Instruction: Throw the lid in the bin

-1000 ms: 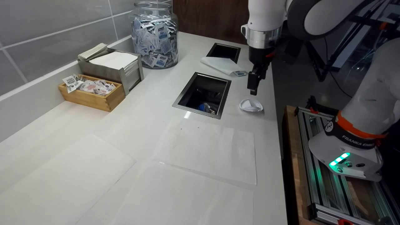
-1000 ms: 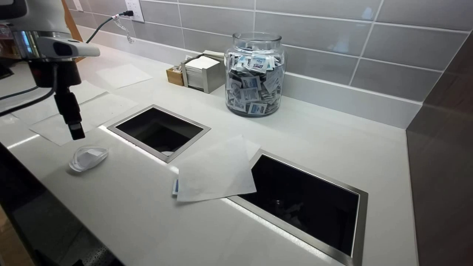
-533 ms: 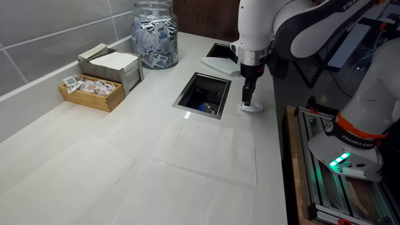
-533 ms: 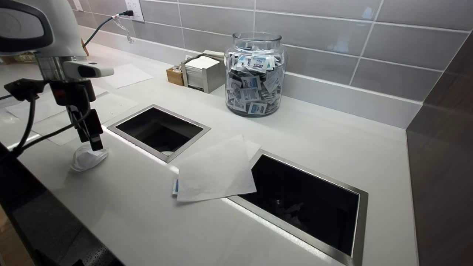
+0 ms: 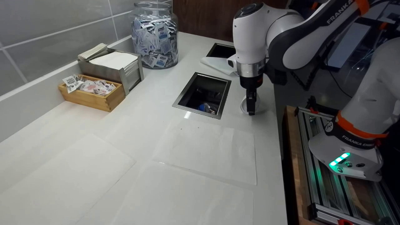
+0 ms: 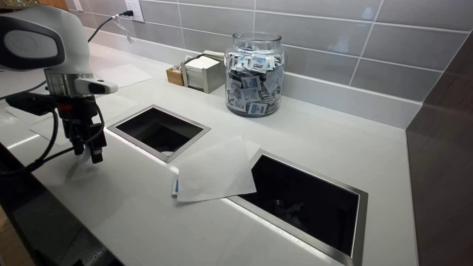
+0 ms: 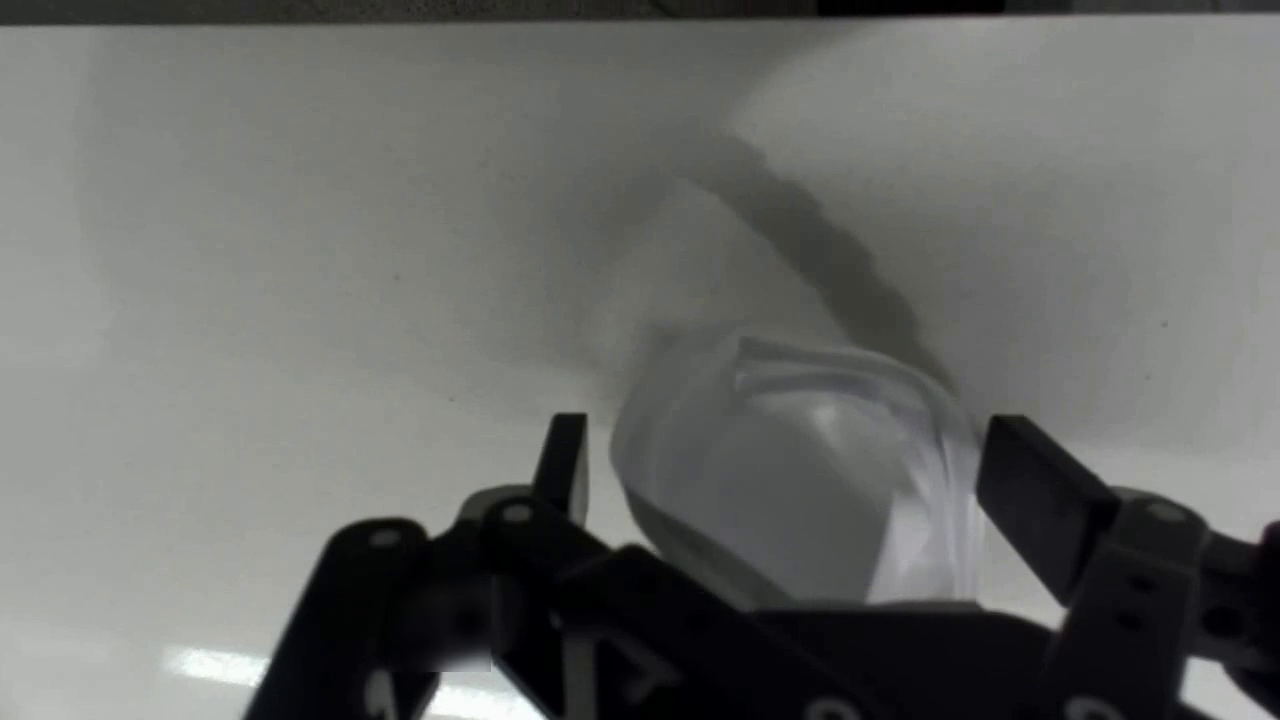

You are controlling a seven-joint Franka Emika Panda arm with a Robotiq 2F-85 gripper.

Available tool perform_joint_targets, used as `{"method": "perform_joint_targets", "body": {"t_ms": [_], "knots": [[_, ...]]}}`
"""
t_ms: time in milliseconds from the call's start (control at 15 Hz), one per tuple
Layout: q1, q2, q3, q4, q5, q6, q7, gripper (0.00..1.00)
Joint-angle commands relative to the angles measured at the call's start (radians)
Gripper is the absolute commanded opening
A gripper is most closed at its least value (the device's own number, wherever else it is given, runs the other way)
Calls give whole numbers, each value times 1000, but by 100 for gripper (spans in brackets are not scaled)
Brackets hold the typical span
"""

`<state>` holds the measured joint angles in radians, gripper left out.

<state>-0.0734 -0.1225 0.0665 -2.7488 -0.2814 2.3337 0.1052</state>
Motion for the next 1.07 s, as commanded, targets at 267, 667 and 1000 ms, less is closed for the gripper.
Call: {"method": "perform_joint_targets", "body": {"t_ms": [267, 667, 1000], "knots": [[35, 35, -27, 17, 17, 21, -84, 58], [56, 29, -22, 25, 13, 16, -91, 14], [66, 26, -24, 27, 18, 8, -90, 0]]}}
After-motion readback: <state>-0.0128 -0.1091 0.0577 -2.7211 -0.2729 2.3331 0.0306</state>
